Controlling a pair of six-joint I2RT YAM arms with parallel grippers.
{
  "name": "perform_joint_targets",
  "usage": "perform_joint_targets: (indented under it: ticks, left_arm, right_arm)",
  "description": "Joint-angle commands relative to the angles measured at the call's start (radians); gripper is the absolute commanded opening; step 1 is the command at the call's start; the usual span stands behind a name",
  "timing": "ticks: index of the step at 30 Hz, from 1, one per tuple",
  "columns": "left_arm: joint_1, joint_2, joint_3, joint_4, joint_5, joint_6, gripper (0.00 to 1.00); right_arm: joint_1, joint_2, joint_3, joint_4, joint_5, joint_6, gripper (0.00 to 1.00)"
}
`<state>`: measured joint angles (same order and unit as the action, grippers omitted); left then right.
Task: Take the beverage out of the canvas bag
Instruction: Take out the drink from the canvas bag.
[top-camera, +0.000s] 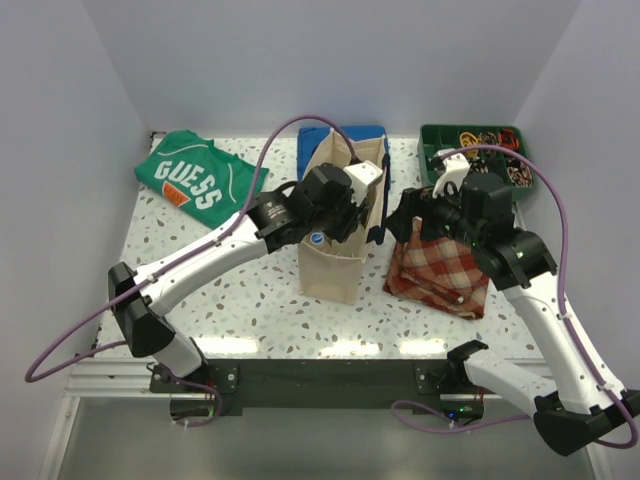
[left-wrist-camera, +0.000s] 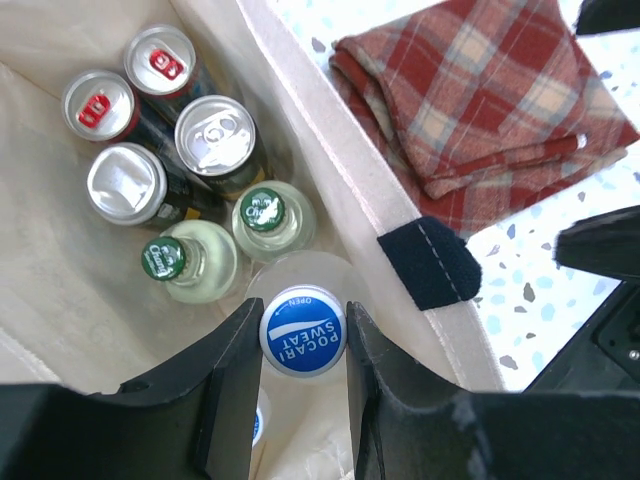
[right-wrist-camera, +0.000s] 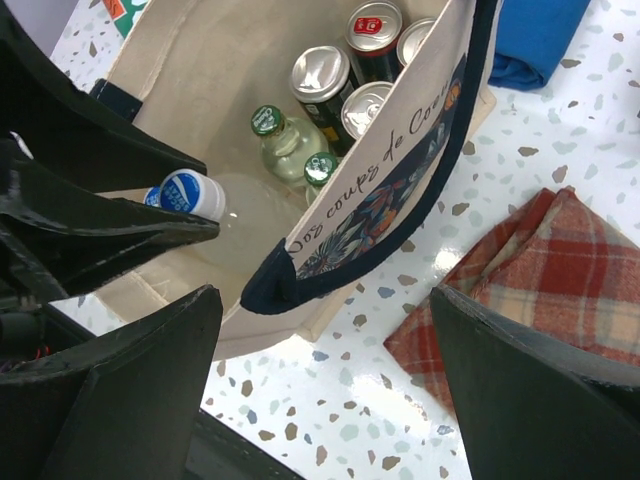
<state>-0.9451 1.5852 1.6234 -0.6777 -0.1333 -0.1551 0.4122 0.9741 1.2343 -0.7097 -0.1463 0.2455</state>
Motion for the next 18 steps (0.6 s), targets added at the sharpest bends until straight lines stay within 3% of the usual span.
perform_joint_targets:
  ticks: [1, 18]
  left_arm:
    - [-0.001, -0.100, 0.115, 0.127, -0.052, 0.028, 0.00]
    - [-0.001, -0.129, 0.210, 0.093, -0.120, 0.054, 0.00]
  right_arm:
    - [0.002, -0.018, -0.010, 0.041, 0.027, 0.006, 0.89]
    - [0.000, -0.009, -0.010, 0.041, 0.048, 0.032, 0.89]
